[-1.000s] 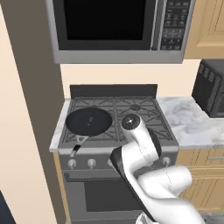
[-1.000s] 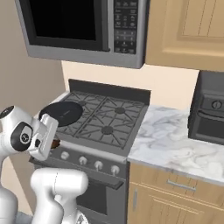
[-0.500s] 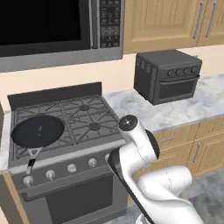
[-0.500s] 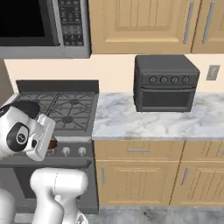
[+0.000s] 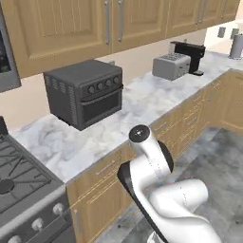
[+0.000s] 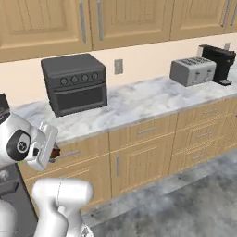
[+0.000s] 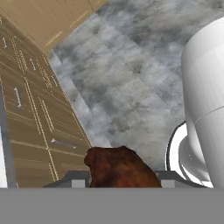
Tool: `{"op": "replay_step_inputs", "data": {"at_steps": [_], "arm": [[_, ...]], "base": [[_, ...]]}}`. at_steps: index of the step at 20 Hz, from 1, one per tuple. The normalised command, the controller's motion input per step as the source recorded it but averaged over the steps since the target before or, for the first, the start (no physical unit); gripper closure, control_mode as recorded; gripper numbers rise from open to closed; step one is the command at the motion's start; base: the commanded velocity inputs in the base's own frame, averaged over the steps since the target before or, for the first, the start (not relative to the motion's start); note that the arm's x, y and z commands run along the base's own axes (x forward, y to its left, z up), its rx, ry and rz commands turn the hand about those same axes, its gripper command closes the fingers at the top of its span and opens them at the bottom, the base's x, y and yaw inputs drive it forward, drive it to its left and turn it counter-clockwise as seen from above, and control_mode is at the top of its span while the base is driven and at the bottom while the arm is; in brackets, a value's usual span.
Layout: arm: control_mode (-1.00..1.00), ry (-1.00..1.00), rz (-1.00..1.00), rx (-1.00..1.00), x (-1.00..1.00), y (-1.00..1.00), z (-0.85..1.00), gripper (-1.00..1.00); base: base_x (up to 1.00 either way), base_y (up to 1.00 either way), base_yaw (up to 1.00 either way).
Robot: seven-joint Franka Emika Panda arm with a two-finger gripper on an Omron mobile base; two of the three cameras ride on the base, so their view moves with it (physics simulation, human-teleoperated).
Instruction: Take the chicken drumsticks from the pan and place one on each plate on the dining counter.
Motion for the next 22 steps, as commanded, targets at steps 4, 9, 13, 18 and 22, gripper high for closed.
{"op": "replay_step_inputs", "data": {"at_steps": [4, 9, 13, 18, 22], "arm": [[1.0, 0.0, 0.0, 0.0, 0.0, 0.0, 0.0, 1.0], [1.0, 0.0, 0.0, 0.0, 0.0, 0.0, 0.0, 1.0], [1.0, 0.0, 0.0, 0.0, 0.0, 0.0, 0.0, 1.0], [1.0, 0.0, 0.0, 0.0, 0.0, 0.0, 0.0, 1.0], [1.0, 0.0, 0.0, 0.0, 0.0, 0.0, 0.0, 1.0]], "base": [[0.01, -0.45, -0.73], [0.2, -0.31, -0.7], [0.52, -0.3, -0.63], [0.76, -0.43, -0.57], [0.83, -0.55, -0.55]]}}
